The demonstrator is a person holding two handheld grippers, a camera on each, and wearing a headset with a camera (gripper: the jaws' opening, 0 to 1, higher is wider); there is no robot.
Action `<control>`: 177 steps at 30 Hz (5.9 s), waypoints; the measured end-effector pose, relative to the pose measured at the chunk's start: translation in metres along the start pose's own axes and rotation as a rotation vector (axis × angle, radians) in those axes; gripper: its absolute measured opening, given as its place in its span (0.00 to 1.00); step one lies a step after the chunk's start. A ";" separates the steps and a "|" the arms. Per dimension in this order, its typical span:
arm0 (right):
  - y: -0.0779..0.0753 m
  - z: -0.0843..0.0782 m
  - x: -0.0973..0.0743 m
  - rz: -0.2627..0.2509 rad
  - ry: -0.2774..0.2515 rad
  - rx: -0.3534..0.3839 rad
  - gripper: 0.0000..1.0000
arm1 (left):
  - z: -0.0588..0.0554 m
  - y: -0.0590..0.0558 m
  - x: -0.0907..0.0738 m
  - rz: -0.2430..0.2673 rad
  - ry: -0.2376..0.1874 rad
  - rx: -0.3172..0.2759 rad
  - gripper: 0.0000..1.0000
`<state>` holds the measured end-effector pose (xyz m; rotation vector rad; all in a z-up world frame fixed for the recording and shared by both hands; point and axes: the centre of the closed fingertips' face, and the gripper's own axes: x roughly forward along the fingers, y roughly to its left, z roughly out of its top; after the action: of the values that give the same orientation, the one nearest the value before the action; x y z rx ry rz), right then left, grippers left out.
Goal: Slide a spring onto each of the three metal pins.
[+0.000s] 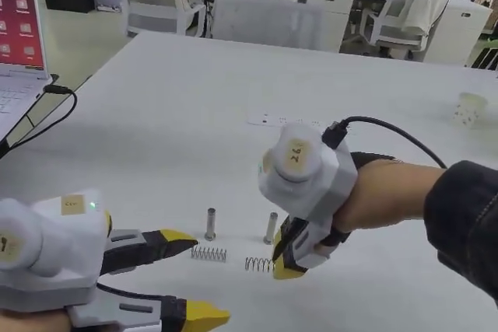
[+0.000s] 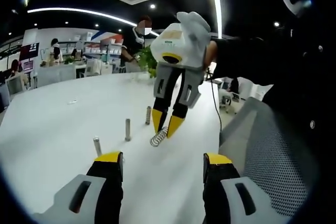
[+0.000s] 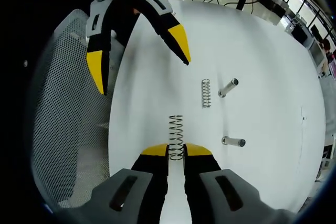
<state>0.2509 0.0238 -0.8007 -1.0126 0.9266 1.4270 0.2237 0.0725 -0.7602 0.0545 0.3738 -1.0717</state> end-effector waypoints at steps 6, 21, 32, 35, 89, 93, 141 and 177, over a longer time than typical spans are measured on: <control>0.005 0.007 -0.002 0.001 -0.003 -0.029 0.08 | 0.003 -0.004 0.008 -0.021 0.000 0.019 0.51; 0.019 0.025 -0.008 0.010 -0.016 -0.090 0.08 | 0.006 -0.009 0.013 -0.047 -0.001 0.055 0.37; 0.025 0.028 -0.010 0.014 -0.012 -0.124 0.08 | 0.005 -0.014 0.016 -0.065 0.004 0.063 0.30; 0.026 0.028 -0.010 0.016 -0.012 -0.130 0.08 | 0.005 -0.015 0.017 -0.072 0.000 0.064 0.28; 0.037 0.025 -0.004 0.060 -0.034 -0.164 0.10 | 0.009 -0.026 0.017 -0.127 0.009 0.078 0.02; 0.038 0.023 -0.002 0.063 -0.037 -0.159 0.10 | 0.011 -0.027 0.016 -0.130 0.000 0.076 0.02; 0.043 0.051 -0.039 0.078 -0.081 -0.131 0.08 | 0.013 -0.027 0.017 -0.134 -0.008 0.126 0.02; 0.045 0.063 -0.038 0.072 -0.069 -0.143 0.08 | 0.010 -0.024 0.029 -0.147 0.016 0.117 0.03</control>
<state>0.2019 0.0662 -0.7443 -1.0364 0.8271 1.5971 0.2177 0.0338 -0.7569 0.1418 0.3332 -1.2387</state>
